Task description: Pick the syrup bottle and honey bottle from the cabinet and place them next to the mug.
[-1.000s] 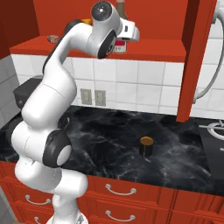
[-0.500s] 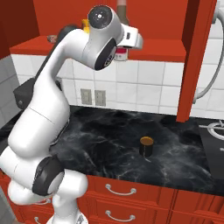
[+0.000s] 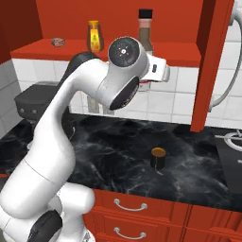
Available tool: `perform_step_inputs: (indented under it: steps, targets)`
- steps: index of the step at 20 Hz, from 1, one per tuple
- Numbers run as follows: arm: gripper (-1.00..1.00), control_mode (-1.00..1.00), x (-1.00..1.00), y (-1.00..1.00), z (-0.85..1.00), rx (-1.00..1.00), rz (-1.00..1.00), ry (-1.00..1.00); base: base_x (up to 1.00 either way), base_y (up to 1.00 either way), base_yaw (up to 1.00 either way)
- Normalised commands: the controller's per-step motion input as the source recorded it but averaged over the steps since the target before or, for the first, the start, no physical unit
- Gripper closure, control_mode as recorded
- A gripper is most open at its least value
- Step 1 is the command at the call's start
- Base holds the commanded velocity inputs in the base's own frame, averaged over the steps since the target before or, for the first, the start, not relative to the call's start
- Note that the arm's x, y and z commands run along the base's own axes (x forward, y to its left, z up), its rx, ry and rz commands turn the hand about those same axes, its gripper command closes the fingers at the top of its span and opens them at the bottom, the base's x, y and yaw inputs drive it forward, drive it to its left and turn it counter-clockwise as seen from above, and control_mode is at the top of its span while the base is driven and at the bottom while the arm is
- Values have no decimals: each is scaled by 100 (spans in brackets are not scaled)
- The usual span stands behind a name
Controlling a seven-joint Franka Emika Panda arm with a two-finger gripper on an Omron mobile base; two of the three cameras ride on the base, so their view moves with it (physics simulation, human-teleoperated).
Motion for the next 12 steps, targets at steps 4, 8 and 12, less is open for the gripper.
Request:
perform_step_inputs:
  steps: [4, 8, 12]
  targets:
    - [100, -100, -66, -47, -70, 0, 0, 0, 0, 0, 0]
    - [100, -100, -47, -23, -69, 0, 6, 0, 0, 0, 0]
    - [100, -100, -8, -1, -74, 0, 15, 0, 0, 0, 0]
